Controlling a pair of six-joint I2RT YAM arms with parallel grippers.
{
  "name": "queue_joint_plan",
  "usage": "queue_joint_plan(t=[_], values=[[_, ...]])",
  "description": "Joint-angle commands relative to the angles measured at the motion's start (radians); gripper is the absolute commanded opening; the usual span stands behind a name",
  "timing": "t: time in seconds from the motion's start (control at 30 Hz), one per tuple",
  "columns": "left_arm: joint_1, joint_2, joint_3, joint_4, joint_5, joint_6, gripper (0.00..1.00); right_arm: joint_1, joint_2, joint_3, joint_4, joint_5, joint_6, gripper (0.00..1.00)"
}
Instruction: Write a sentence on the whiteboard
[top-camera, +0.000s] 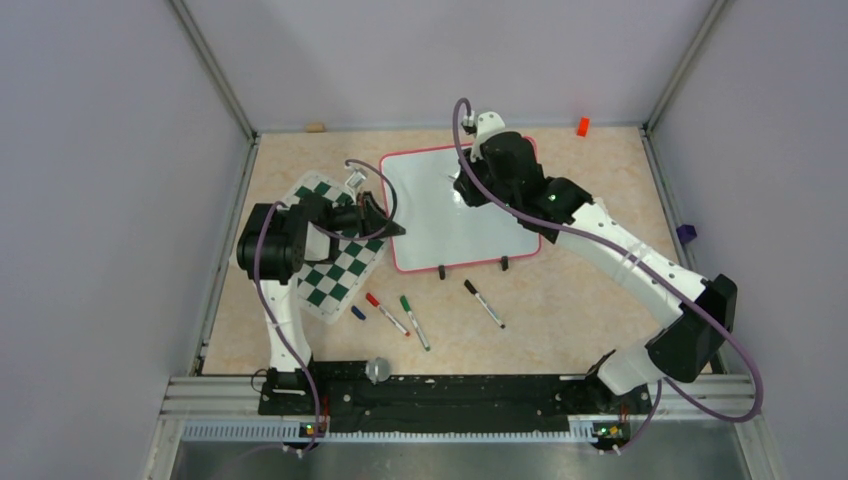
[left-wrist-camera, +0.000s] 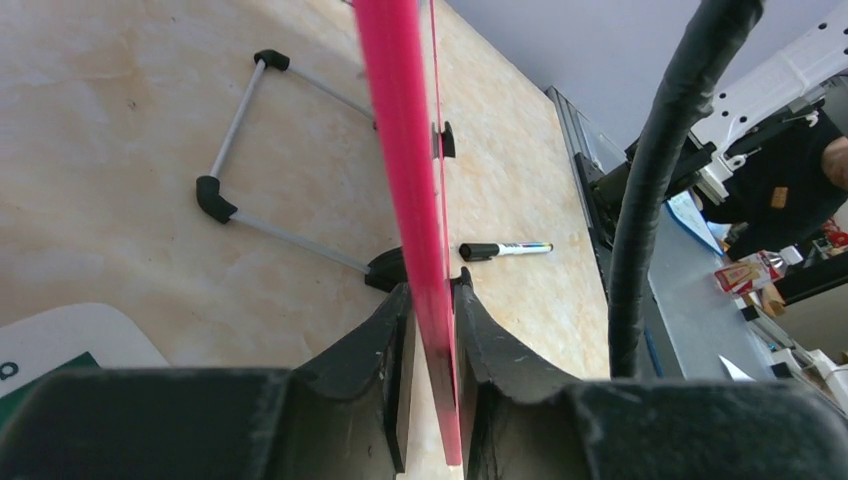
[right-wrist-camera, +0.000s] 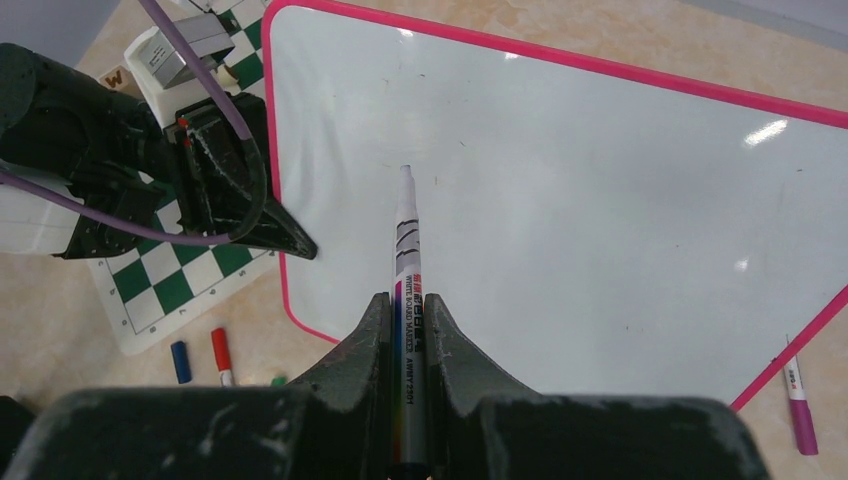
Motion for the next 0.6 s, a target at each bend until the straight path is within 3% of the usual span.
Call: queue_joint_plan(t=[0.0,0.13,0.37,0.47,0.57], values=[[-0.001,-0.007,0.008,0.115,0.014,0.053,0.27,0.007,-0.016,0.014,0.055,0.015,0.021,0.0],[-0.001,0.007,0.04,0.115,0.058,0.036,0.35,0.007,-0.001,0.024,0.062,0.02,0.025,0.0],[0.002,0.001,0.029,0.115,0.048,0.047,0.38,0.007,0.016,0.034,0.068,0.006,0.03,0.0],[0.002,0.003,0.023,0.115,0.049,0.051,0.38,0.007,0.016,0.034,0.065,0.005,0.027,0.0],[0.006,-0.001,0.011,0.114,0.048,0.061,0.31,0.007,0.017,0.034,0.064,0.001,0.027,0.0]])
